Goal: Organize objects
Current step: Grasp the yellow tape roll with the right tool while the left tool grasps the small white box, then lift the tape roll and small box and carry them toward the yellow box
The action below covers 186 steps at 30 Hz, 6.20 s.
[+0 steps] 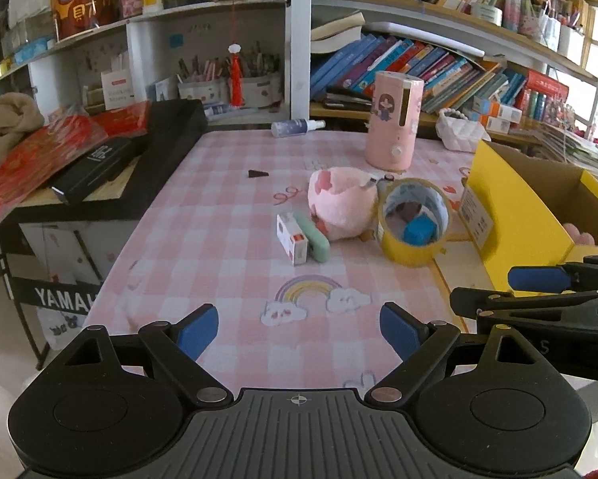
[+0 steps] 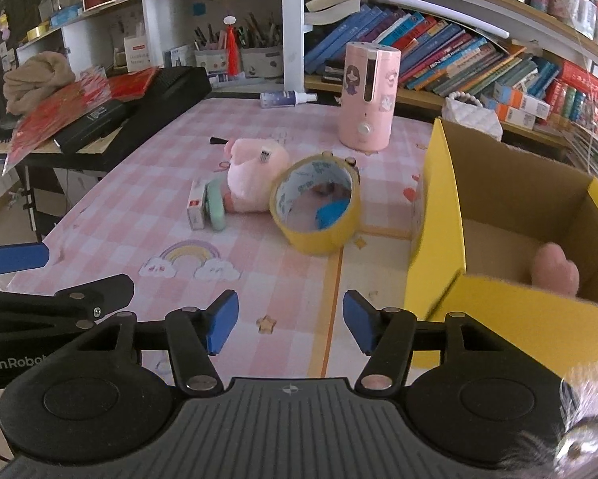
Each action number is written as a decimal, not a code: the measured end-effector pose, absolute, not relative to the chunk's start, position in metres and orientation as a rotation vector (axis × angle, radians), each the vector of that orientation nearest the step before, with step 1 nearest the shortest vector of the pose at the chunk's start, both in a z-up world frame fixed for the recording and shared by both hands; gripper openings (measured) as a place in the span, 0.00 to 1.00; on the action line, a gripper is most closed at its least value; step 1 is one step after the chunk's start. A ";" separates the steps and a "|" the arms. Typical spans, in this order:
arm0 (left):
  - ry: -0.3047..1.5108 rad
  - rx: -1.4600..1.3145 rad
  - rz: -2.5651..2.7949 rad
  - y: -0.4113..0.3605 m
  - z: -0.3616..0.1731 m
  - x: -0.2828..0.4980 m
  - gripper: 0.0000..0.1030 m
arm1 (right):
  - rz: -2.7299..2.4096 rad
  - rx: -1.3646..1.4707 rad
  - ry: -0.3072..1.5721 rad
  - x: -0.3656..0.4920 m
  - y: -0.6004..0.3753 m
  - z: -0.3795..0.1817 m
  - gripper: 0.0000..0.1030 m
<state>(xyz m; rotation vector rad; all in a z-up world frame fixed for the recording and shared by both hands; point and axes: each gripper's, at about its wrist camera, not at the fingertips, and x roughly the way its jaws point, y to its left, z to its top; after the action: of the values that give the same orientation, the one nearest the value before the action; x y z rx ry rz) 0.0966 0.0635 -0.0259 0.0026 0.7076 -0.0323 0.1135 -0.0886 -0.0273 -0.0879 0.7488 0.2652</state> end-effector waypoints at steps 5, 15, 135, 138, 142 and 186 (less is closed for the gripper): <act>0.707 0.006 -0.018 0.061 -0.024 0.115 0.87 | 0.279 -0.096 0.735 0.136 -0.091 -0.025 0.55; 0.711 0.020 -0.004 0.056 -0.024 0.144 0.87 | 0.297 -0.098 0.728 0.174 -0.094 -0.025 0.55; 0.731 0.010 -0.236 0.048 -0.015 -0.013 0.12 | 0.221 0.093 0.811 0.007 -0.137 -0.034 0.11; 0.732 0.020 -0.265 0.041 -0.015 -0.018 0.12 | 0.191 0.110 0.814 -0.004 -0.145 -0.036 0.11; 0.734 0.038 -0.311 0.031 -0.016 -0.022 0.12 | 0.149 0.133 0.818 -0.017 -0.157 -0.037 0.11; 0.631 0.115 -0.606 -0.097 0.006 0.043 0.12 | -0.178 0.228 0.708 -0.011 -0.287 -0.012 0.11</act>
<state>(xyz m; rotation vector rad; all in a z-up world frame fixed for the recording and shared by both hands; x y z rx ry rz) 0.0428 -0.0966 0.0061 0.1152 0.6309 -0.6062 -0.0109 -0.2867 -0.0118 0.2284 0.7082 -0.1782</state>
